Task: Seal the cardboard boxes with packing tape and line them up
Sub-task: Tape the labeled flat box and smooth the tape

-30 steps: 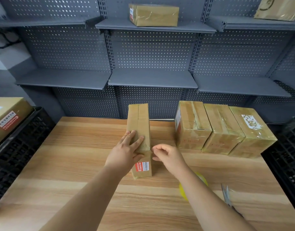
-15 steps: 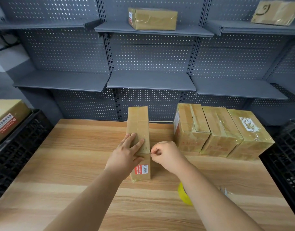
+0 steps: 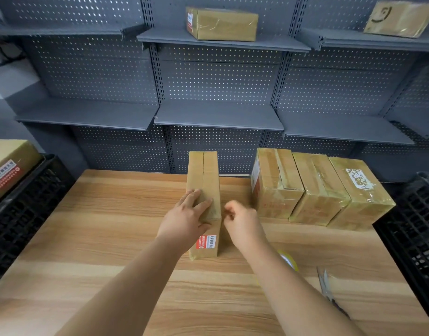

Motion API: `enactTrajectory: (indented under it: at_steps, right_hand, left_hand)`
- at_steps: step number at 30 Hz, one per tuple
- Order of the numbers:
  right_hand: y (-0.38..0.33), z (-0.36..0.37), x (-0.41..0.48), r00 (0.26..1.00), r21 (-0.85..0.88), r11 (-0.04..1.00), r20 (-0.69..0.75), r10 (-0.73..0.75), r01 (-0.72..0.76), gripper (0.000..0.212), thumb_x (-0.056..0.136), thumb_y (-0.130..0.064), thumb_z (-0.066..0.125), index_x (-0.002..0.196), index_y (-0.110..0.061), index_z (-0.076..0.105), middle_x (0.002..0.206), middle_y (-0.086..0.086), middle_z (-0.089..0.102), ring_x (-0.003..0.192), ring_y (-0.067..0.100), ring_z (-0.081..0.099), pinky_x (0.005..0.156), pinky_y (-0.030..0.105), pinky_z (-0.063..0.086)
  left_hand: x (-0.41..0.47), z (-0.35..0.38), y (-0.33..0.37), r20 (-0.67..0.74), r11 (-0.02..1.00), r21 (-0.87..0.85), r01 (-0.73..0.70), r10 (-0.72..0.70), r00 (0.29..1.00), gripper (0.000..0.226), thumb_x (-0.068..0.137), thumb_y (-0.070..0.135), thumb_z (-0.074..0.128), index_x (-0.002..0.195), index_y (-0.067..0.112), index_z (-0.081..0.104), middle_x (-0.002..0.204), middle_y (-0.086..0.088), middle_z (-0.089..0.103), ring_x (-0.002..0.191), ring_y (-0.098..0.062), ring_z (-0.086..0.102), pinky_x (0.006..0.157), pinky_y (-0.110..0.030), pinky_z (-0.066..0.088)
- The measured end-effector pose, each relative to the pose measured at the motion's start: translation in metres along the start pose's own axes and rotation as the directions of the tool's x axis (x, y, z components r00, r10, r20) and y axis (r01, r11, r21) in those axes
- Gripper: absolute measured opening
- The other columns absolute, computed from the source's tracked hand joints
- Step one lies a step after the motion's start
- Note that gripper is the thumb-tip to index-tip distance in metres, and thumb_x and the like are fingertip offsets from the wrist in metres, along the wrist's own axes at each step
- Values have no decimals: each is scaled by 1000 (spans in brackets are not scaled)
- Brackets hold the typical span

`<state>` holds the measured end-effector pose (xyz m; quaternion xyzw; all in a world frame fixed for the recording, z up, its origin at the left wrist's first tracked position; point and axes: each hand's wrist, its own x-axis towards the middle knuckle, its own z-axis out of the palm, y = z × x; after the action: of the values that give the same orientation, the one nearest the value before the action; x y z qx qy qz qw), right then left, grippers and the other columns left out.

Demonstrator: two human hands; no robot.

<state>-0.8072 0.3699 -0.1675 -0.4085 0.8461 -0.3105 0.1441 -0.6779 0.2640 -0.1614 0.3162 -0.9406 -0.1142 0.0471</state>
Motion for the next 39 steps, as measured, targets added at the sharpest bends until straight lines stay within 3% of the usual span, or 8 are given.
enactTrajectory:
  at_steps: [5,8,13,20,27,31,36,39]
  right_hand:
    - [5,33,-45,980,448,886,-91,176,-118,30,94,-7,57,122,-14,69,110,-2,73,97,10,67,88,19,50]
    - [-5,49,-48,988,344,939,-136,76,-25,34,96,-5,51,129,-6,62,127,-3,59,114,13,58,92,12,39]
    - [-5,48,-30,993,175,985,-118,12,9,24,102,-16,45,106,-3,64,112,5,57,95,24,58,78,23,39]
    - [3,34,-17,999,218,975,12,-53,49,44,102,-14,44,146,-9,44,145,-2,47,128,14,48,104,16,36]
    - [11,47,-21,991,298,947,97,92,-117,38,105,-34,37,132,-15,55,94,-5,56,91,19,61,72,23,41]
    - [13,39,-26,997,423,905,75,20,-50,41,104,-31,43,145,-29,47,121,0,66,104,11,60,88,23,45]
    - [11,35,-43,958,291,917,-2,-286,274,46,101,-38,45,146,-27,44,142,-24,36,136,-5,29,107,4,17]
    - [19,46,-52,959,75,961,80,-271,265,69,85,-70,22,147,-43,35,155,-24,21,144,2,13,120,29,13]
  left_hand:
    - [0,-2,4,4,1000,8,15,-15,1000,68,92,51,57,151,34,28,162,4,13,150,-17,9,118,-37,29]
    - [0,0,4,3,1000,2,2,-2,1000,68,92,49,57,152,33,27,162,3,12,150,-17,7,119,-34,21]
    - [1,-3,1,6,1000,19,-10,10,1000,71,92,50,57,152,31,26,160,2,17,149,-19,11,119,-36,26]
    - [12,-20,11,78,972,229,-47,30,996,83,90,58,54,152,19,16,142,0,27,130,-22,30,107,-37,38]
    - [14,-15,17,107,916,390,-97,60,993,85,96,63,34,155,12,0,152,-8,13,138,-26,24,111,-39,33]
    - [4,-14,10,70,969,242,-55,40,997,84,94,60,42,155,17,4,151,0,12,135,-21,22,108,-39,40]
    - [-42,4,-9,-74,976,-208,71,-88,993,79,93,49,53,155,17,16,153,6,18,135,-15,25,115,-32,28]
    - [-74,22,-18,-36,885,-440,154,-188,981,75,93,45,57,155,20,22,156,8,25,140,-13,31,114,-31,30]
